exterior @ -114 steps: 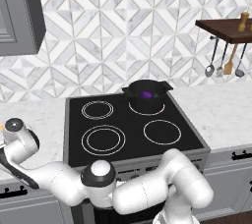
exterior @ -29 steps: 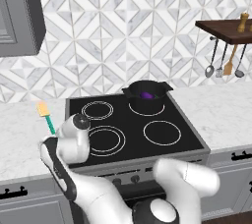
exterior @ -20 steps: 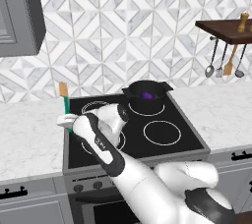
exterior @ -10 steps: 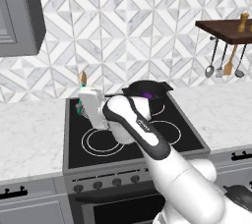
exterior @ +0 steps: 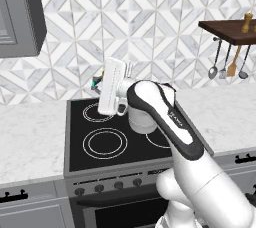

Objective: Put the broccoli and eggplant in the pot. Retrieve the spatula and lightly stir the vegetables in the pot.

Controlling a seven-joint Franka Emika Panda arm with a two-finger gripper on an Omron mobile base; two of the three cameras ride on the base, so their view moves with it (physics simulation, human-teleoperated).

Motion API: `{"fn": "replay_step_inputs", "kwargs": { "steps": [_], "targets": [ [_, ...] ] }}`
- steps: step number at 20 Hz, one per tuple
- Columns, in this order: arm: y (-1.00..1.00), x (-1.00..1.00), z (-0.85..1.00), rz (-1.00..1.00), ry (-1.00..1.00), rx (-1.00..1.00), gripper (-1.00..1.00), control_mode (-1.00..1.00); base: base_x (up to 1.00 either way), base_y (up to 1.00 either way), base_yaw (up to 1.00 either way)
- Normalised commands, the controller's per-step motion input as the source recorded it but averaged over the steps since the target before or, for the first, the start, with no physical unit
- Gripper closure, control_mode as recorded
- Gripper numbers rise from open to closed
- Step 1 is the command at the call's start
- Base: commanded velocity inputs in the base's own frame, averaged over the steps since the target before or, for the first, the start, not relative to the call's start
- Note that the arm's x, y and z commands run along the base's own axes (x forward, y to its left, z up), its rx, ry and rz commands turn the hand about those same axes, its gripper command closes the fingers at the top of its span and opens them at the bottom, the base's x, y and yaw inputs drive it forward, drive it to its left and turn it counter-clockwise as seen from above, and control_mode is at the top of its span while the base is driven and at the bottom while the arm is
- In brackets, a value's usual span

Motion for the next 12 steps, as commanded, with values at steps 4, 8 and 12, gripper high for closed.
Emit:
{"fn": "replay_step_inputs", "kwargs": {
  "steps": [4,8,12],
  "targets": [
    [-0.51,-0.27,1.00,-0.16,0.53,0.58,1.00,-1.00,0.00,0.00,0.00],
    [-0.45,-0.01,1.00,-0.10,0.57,0.43,1.00,-1.00,0.00,0.00,0.00],
    [-0.55,-0.01,1.00,-0.07,0.58,0.33,1.00,-1.00,0.00,0.00,0.00]
  ]
}}
